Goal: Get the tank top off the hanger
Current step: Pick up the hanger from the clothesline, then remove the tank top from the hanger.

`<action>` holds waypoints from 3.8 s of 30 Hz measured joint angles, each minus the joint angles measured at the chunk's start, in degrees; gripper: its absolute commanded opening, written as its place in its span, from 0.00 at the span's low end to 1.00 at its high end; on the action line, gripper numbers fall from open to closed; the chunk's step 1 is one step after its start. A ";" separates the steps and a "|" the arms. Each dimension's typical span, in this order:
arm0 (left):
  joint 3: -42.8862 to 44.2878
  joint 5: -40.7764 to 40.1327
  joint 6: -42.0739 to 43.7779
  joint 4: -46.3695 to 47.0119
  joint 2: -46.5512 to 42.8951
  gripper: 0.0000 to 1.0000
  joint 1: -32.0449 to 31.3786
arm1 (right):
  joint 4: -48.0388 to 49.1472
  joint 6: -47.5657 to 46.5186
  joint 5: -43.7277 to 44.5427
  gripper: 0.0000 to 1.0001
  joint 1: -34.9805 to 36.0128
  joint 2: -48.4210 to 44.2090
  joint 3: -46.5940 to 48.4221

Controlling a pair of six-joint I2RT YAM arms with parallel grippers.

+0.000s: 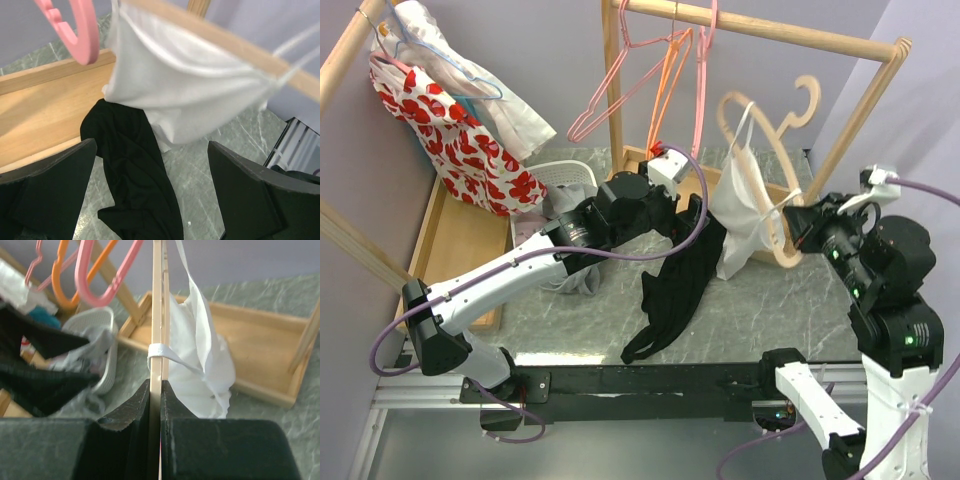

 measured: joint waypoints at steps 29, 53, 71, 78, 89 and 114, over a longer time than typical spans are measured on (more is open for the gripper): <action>-4.72 -6.36 -3.82 1.73 -3.34 0.83 0.00 | -20.96 -1.97 -23.71 0.00 0.00 -10.54 -0.83; -10.29 -12.83 -5.75 0.22 -4.37 0.01 0.85 | -20.22 -2.67 -26.21 0.00 0.00 -10.43 -2.32; -12.52 -16.65 -8.74 -4.07 -3.93 0.01 13.40 | -19.56 -4.17 -29.83 0.00 0.00 -10.23 -5.25; -13.27 -14.25 -11.37 -7.10 -0.79 0.16 13.46 | -18.88 -4.31 -27.89 0.00 0.00 -10.14 -5.25; -19.26 -3.67 -14.69 -3.52 -9.07 0.57 13.20 | -12.81 -1.84 -21.73 0.00 0.00 -9.77 -8.63; -15.89 -3.34 -29.27 8.31 -3.28 0.98 2.19 | -5.81 1.68 -18.23 0.00 0.00 -9.51 -13.25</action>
